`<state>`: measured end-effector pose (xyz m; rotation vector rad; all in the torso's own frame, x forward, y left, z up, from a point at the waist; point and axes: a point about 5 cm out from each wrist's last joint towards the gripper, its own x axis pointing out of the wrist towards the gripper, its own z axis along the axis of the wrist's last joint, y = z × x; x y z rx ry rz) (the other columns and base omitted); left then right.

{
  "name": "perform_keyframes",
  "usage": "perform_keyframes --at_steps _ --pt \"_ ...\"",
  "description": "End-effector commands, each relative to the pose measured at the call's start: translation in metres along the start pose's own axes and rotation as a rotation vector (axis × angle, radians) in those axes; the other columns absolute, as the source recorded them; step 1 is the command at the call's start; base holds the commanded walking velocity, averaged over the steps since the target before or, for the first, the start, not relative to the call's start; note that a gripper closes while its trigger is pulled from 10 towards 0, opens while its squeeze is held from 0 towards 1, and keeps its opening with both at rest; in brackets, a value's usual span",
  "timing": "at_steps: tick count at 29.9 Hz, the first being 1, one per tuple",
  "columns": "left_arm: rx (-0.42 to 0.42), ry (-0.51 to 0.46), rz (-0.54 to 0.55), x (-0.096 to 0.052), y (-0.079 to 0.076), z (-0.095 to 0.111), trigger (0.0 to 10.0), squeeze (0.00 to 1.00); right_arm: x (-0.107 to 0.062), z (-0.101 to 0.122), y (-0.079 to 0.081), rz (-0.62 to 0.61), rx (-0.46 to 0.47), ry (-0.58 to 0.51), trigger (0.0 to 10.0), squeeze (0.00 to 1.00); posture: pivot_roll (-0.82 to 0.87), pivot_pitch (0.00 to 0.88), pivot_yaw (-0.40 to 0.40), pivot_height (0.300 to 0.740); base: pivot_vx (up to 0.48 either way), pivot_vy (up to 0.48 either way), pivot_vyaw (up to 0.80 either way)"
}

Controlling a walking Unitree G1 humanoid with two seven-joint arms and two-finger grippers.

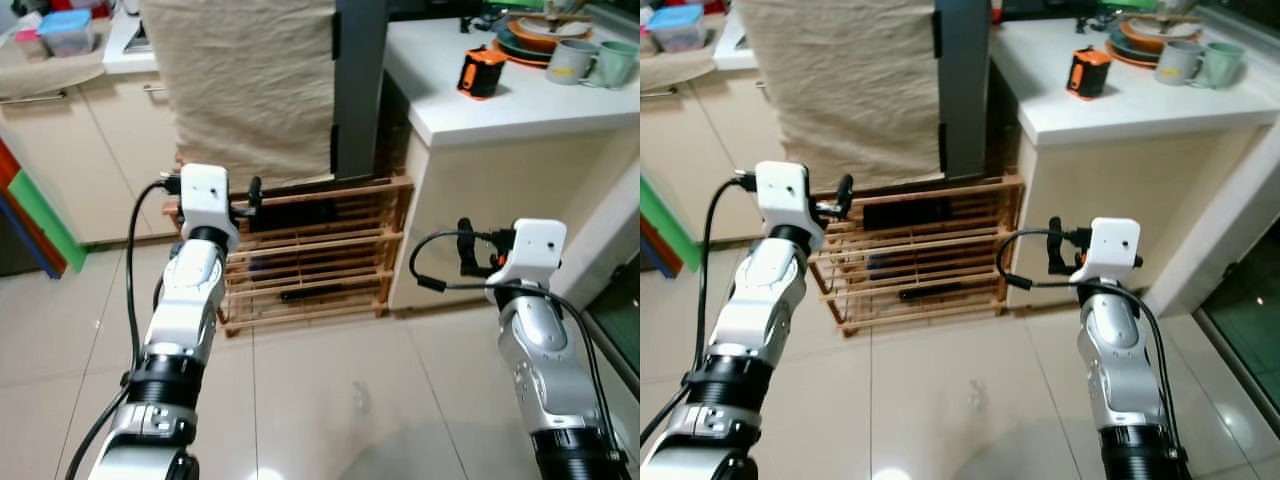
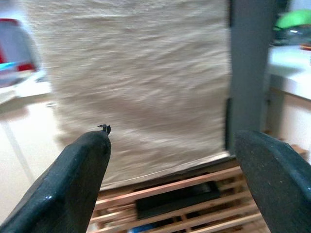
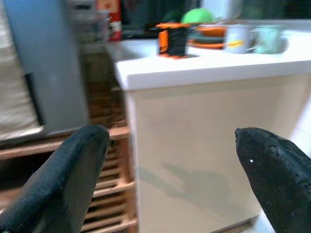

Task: Restocking fridge

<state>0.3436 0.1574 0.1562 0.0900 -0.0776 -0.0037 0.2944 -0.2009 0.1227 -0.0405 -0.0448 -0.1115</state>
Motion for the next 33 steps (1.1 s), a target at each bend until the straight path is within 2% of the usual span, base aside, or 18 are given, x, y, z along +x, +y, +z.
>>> perform_keyframes --at_steps 1,5,7,12,16,26,27,29,32,33 --pt "0.018 0.016 0.001 -0.002 -0.002 -0.001 10.0 0.0 0.001 -0.001 0.0 -0.003 -0.004 -0.006 10.0 0.0 -0.15 0.0 0.053 0.74 0.48 0.0 0.0" --pt "0.023 0.034 0.004 -0.003 -0.002 -0.003 10.0 0.0 0.0 -0.004 0.003 0.004 0.004 -0.013 10.0 0.0 -0.15 0.002 0.062 0.74 0.474 0.0 0.0" --pt "-0.005 0.045 0.006 -0.004 -0.002 -0.004 10.0 0.0 -0.001 -0.005 0.008 0.021 0.011 -0.021 10.0 0.0 -0.15 0.007 0.067 0.74 0.459 0.0 0.0" --pt "-0.066 0.062 0.02 -0.005 0.001 -0.006 10.0 0.0 -0.001 -0.006 0.011 0.035 0.018 -0.023 10.0 0.0 -0.15 0.009 0.068 0.74 0.398 0.185 0.0" --pt "-0.105 0.084 0.052 -0.007 0.008 -0.011 10.0 0.0 0.0 -0.006 0.014 0.06 0.021 -0.028 10.0 0.0 -0.15 0.009 0.068 0.74 0.0 0.477 0.0" --pt "-0.096 0.112 0.071 -0.007 0.01 -0.015 10.0 0.0 0.001 -0.004 0.019 0.109 0.033 -0.026 10.0 0.0 -0.14 0.016 0.059 0.74 0.0 0.48 0.0" --pt "-0.096 0.124 0.07 -0.007 0.011 -0.017 10.0 0.0 0.002 -0.004 0.02 0.113 0.035 -0.017 10.0 0.0 -0.14 0.018 0.058 0.74 0.0 0.48 0.0" --pt "-0.075 0.228 0.027 -0.01 0.008 -0.034 10.0 0.0 0.007 0.004 0.022 0.14 0.027 -0.003 10.0 0.0 -0.14 0.018 0.054 0.74 0.0 0.0 0.0" --pt "-0.064 0.272 0.002 -0.014 0.007 -0.043 10.0 0.0 0.01 0.01 0.023 0.149 0.02 -0.012 10.0 0.0 -0.14 0.025 0.04 0.74 0.0 0.0 0.0" --pt "-0.059 0.294 0.009 -0.02 0.01 -0.051 10.0 0.0 0.012 0.015 0.022 0.162 0.016 -0.02 10.0 0.0 -0.14 0.04 0.008 0.74 0.0 0.0 0.0"
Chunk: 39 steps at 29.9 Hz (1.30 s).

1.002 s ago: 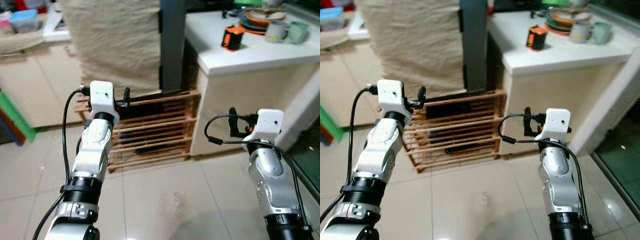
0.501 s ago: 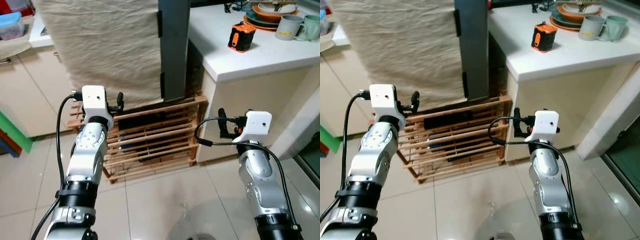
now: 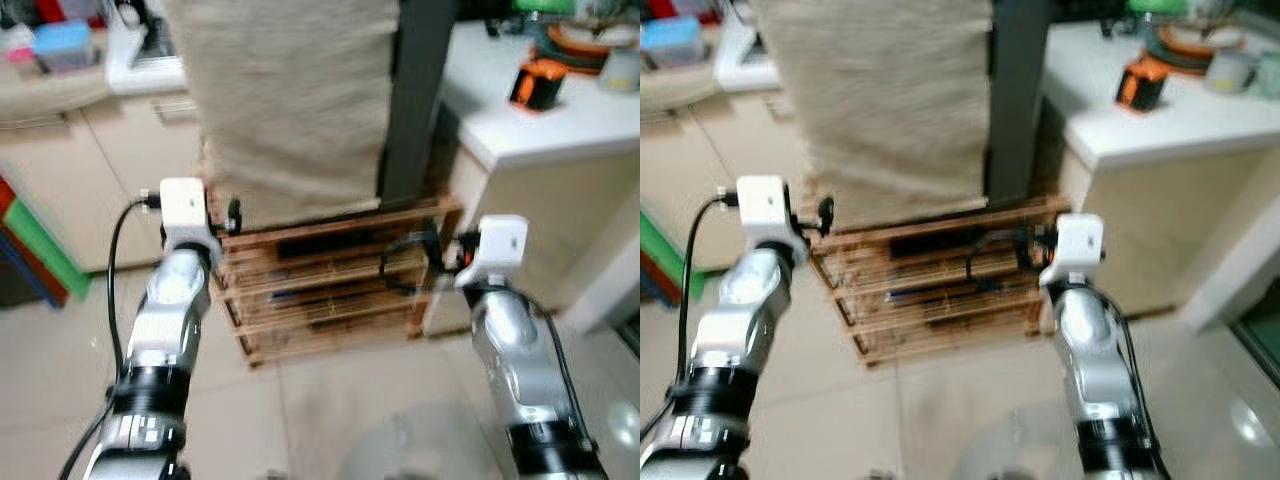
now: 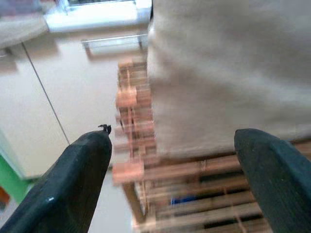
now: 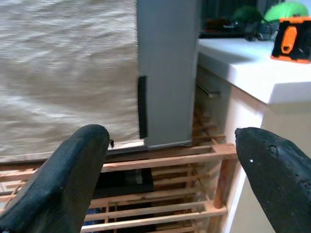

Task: Restocking fridge

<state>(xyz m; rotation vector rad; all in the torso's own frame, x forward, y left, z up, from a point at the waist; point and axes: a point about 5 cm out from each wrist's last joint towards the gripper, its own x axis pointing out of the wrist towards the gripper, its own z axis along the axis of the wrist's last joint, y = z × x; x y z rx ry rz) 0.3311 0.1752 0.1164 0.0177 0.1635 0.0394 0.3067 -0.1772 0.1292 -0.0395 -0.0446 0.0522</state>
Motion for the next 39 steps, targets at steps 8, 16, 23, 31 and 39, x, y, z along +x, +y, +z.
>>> perform_keyframes --at_steps 8,16,23,31,39 --pt "0.01 -0.029 -0.008 -0.021 -0.012 -0.019 10.0 0.0 0.0 0.015 -0.006 0.068 -0.012 -0.014 10.0 0.0 -0.14 0.074 -0.084 0.74 0.0 0.0 0.0" --pt "0.091 -0.109 -0.031 -0.014 -0.012 0.003 10.0 0.0 -0.008 0.005 -0.009 0.028 0.024 0.0 10.0 0.0 -0.14 0.062 -0.04 0.74 0.275 0.213 0.0" --pt "0.111 -0.14 -0.064 -0.01 -0.011 0.02 10.0 0.0 -0.014 -0.01 -0.004 -0.026 0.085 0.019 10.0 0.0 -0.12 0.048 0.019 0.74 0.429 0.0 0.0" --pt "0.0 -0.117 -0.043 -0.01 -0.006 0.016 10.0 0.0 -0.012 -0.008 -0.006 -0.022 0.076 0.009 10.0 0.0 -0.12 0.033 0.015 0.74 0.25 0.253 0.0" --pt "-0.009 -0.137 -0.025 -0.01 -0.002 0.019 10.0 0.0 -0.008 -0.009 -0.006 -0.017 0.056 0.01 10.0 0.0 -0.12 0.016 0.02 0.74 0.0 0.48 -0.28"
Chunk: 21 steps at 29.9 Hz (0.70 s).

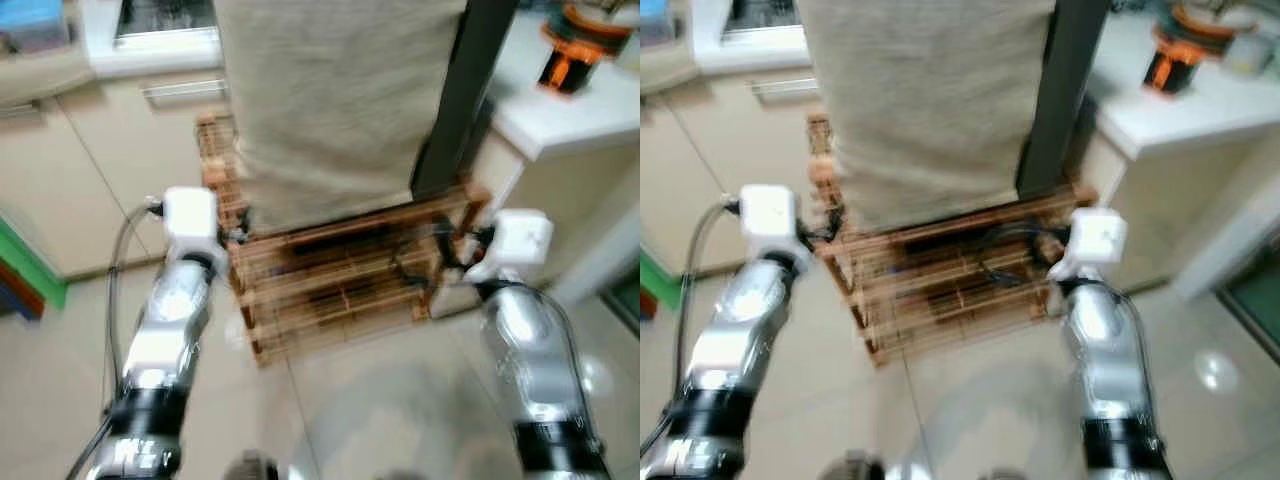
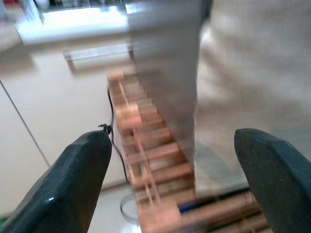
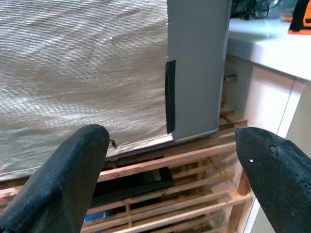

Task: Restocking fridge

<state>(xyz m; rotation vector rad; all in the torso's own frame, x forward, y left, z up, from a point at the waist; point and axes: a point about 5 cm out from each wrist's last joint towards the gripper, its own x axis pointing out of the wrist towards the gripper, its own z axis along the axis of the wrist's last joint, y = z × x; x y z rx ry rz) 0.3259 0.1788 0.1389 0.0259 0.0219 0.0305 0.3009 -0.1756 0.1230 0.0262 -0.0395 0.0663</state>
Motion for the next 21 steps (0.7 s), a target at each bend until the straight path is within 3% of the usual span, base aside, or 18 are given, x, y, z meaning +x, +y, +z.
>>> perform_keyframes --at_steps 1,11,21 --pt "-0.031 -0.008 -0.03 -0.001 -0.007 0.0 10.0 0.0 -0.003 -0.002 -0.009 -0.032 -0.008 0.004 10.0 0.0 -0.12 0.014 0.027 0.74 0.0 0.48 -0.76" --pt "-0.065 -0.06 -0.102 -0.015 -0.011 0.006 10.0 0.0 -0.003 -0.009 -0.006 -0.033 0.001 0.014 10.0 0.0 -0.1 0.005 0.036 0.74 0.0 0.477 -0.75" --pt "-0.02 -0.048 -0.067 -0.012 -0.005 0.005 10.0 0.0 0.0 -0.009 -0.005 -0.025 0.004 0.008 10.0 0.0 -0.09 0.005 0.028 0.74 0.0 0.477 -0.72"
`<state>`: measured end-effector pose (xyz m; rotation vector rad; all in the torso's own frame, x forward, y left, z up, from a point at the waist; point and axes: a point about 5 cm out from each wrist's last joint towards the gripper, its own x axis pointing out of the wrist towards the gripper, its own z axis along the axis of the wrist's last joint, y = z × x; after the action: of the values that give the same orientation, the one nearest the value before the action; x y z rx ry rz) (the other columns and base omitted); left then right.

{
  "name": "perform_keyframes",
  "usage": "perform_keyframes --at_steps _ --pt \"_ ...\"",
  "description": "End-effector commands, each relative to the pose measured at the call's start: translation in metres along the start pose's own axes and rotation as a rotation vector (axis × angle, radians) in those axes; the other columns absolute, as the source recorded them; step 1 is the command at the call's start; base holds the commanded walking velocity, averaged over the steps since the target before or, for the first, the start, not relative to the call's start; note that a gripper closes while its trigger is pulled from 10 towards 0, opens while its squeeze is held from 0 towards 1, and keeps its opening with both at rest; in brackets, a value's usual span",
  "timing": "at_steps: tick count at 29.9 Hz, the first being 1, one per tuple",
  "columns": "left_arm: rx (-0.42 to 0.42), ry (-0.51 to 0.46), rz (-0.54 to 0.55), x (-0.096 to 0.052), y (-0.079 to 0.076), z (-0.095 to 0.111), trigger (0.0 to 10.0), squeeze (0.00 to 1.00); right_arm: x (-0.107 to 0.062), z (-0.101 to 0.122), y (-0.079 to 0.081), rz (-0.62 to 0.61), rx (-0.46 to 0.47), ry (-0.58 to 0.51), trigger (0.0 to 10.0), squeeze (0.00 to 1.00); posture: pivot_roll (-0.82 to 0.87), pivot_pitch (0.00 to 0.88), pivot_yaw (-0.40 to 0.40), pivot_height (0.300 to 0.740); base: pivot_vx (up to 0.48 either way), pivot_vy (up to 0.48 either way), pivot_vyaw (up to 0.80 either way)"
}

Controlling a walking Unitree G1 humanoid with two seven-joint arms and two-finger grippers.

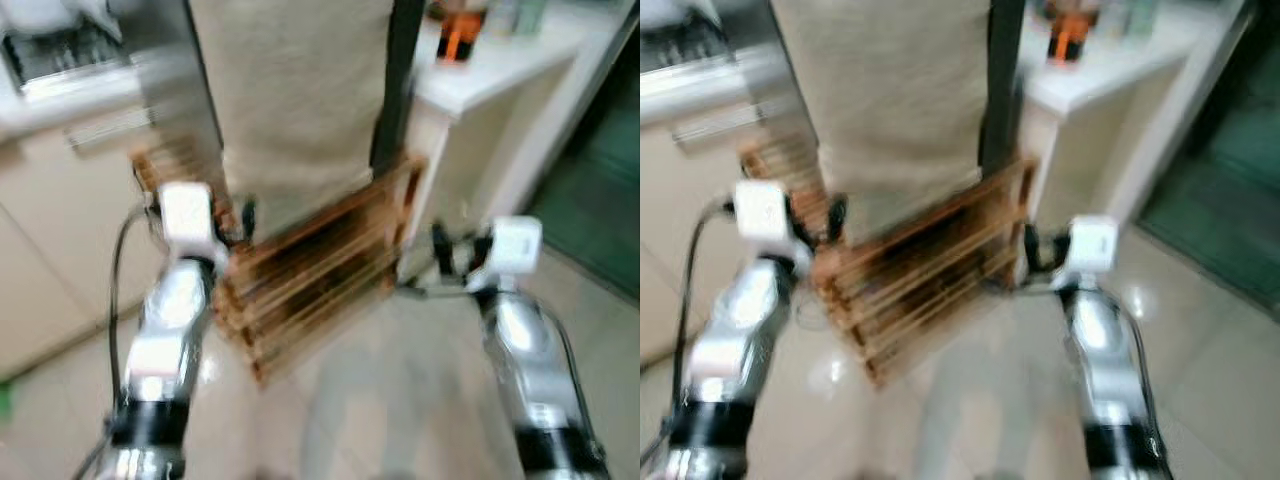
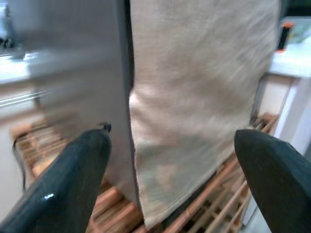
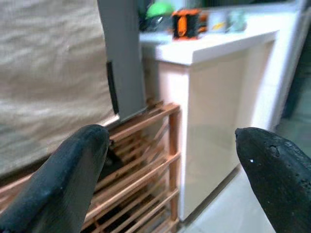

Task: Restocking fridge

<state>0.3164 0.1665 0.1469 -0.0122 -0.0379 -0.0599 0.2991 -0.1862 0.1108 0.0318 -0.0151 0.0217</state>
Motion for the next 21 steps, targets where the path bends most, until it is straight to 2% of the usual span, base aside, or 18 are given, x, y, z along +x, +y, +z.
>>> perform_keyframes --at_steps 1,3,5,11,17,19,21 --pt "0.035 0.009 0.013 -0.002 0.006 -0.003 10.0 0.0 0.003 0.004 0.006 0.02 -0.001 -0.018 10.0 0.0 -0.09 0.007 0.027 0.74 0.0 0.48 -0.71" --pt "0.061 -0.014 -0.008 -0.001 0.001 0.0 10.0 0.0 0.002 0.004 0.006 0.02 0.0 -0.021 10.0 0.0 -0.1 0.01 0.028 0.74 0.0 0.48 -0.72" --pt "0.034 -0.051 -0.024 0.005 -0.008 0.007 10.0 0.0 0.002 0.004 0.007 0.017 0.004 -0.026 10.0 0.0 -0.11 0.01 0.03 0.74 0.0 0.48 -0.72" --pt "0.05 -0.075 -0.06 0.005 -0.021 0.01 10.0 0.0 0.003 0.004 0.008 0.016 0.005 -0.029 10.0 0.0 -0.11 0.011 0.03 0.74 0.0 0.48 -0.72" --pt "0.065 -0.09 -0.074 0.007 -0.023 0.012 10.0 0.0 0.005 0.005 0.011 0.027 0.003 -0.035 10.0 0.0 -0.11 0.014 0.034 0.74 0.0 0.48 -0.71" --pt "0.058 -0.089 -0.07 0.008 -0.022 0.013 10.0 0.0 0.005 0.007 0.011 0.024 0.004 -0.051 10.0 0.0 -0.11 0.013 0.037 0.74 0.0 0.48 0.0" --pt "0.048 -0.093 -0.061 0.009 -0.021 0.014 10.0 0.0 0.005 0.009 0.011 0.019 0.008 -0.063 10.0 0.0 -0.12 0.015 0.042 0.74 0.0 0.0 0.0"
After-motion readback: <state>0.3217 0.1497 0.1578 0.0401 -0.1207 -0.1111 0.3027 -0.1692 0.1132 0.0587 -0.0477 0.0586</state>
